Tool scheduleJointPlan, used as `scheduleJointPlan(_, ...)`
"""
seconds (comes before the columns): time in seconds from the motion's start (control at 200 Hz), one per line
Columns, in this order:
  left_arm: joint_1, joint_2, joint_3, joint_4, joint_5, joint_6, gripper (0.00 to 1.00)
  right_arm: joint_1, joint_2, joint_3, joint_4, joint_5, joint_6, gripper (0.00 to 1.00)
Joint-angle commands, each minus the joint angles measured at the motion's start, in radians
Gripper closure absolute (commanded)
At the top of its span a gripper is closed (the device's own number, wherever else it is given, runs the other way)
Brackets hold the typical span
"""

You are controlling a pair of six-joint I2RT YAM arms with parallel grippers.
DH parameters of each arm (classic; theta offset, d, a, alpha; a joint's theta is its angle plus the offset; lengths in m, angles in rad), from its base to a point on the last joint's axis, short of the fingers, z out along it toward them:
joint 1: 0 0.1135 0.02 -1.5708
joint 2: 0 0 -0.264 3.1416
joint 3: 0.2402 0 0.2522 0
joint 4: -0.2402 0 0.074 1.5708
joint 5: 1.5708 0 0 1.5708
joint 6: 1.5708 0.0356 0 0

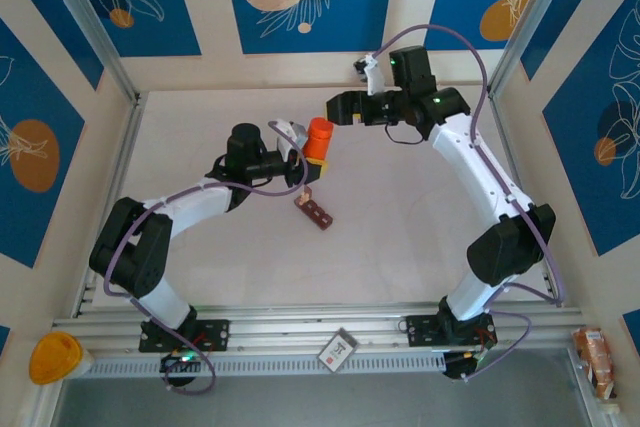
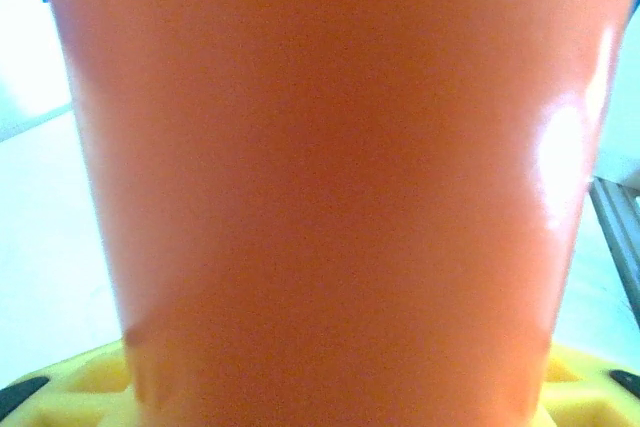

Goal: Sort the pills into containers

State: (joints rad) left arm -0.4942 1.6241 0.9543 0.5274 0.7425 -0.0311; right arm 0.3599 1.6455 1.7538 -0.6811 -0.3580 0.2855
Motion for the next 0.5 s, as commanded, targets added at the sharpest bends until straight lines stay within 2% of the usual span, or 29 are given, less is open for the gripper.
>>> scheduleJointPlan(0.0, -0.002, -0.024, 0.033, 0.013, 0.088, -0.003, 1.00, -0.029, -0.006, 0.064, -0.045, -0.113, -0.140, 0.17)
scheduleJointPlan(0.205, 0.006, -0.014, 0.077, -0.025, 0.174, -0.029, 1.00, -0.035, 0.021, 0.097, -0.133, -0.172, -0.364, 0.19)
scheduleJointPlan(0.495, 0.007, 0.000, 0.087, -0.025, 0.214, -0.053, 1.00, -0.010, 0.041, 0.109, -0.172, -0.182, -0.401, 0.18)
